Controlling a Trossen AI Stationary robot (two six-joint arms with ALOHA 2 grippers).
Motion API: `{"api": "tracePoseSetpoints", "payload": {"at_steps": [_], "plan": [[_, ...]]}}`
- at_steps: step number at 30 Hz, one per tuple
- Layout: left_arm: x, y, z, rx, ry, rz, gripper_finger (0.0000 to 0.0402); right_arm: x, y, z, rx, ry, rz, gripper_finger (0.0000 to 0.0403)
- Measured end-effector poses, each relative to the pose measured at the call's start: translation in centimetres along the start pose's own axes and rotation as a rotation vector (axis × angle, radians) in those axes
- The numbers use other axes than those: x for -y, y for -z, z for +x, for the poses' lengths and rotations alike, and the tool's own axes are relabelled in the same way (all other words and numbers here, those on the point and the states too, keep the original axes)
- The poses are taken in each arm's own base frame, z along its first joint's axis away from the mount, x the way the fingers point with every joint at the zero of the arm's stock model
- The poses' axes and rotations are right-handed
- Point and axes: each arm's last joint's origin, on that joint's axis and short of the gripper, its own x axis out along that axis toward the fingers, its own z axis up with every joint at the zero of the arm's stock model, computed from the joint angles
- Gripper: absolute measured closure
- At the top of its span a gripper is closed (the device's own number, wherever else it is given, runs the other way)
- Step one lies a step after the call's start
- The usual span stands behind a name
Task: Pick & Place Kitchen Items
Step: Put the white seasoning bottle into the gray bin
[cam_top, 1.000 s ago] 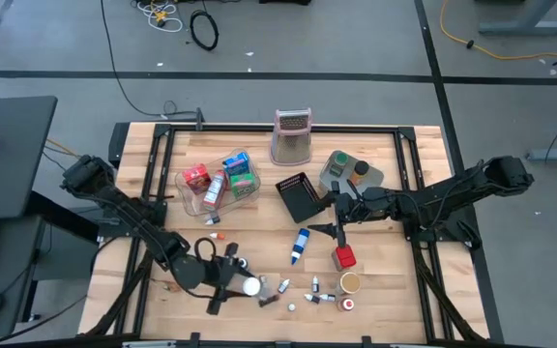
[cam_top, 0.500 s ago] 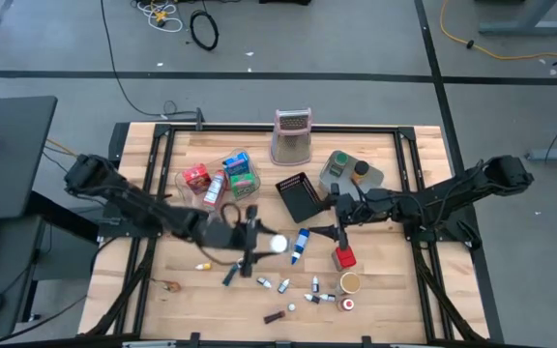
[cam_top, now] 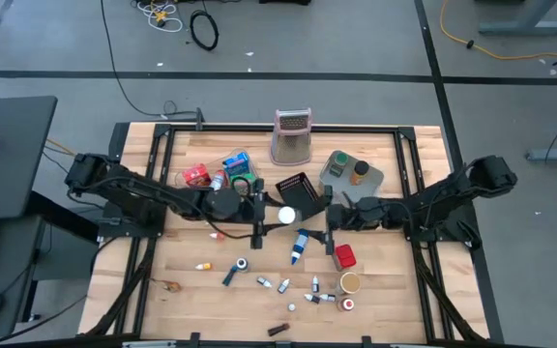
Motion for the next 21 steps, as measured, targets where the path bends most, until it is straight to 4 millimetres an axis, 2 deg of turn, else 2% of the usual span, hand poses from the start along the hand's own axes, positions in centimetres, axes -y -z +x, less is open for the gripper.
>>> {"api": "tracePoseSetpoints", "payload": {"at_steps": [6,12,16,21], "plan": [[-0.3,-0.1,0.1,0.010,-0.019,0.021,0.0182,0.0,-1.0,2.3,-0.046,0.101,-0.074,0.0083],[-0.5,0.0,0.1,0.003,-0.049,0.048,0.0183,0.8,-1.8,2.8,-0.047,0.153,-0.074,0.0065],[-0.8,0.0,0.2,0.005,-0.025,0.044,0.0184,1.5,-1.9,3.1,-0.057,0.146,-0.086,0.0070],[-0.9,0.1,0.2,0.001,-0.027,0.044,0.0175,2.0,-1.8,3.2,-0.057,0.088,-0.058,0.0100]]}}
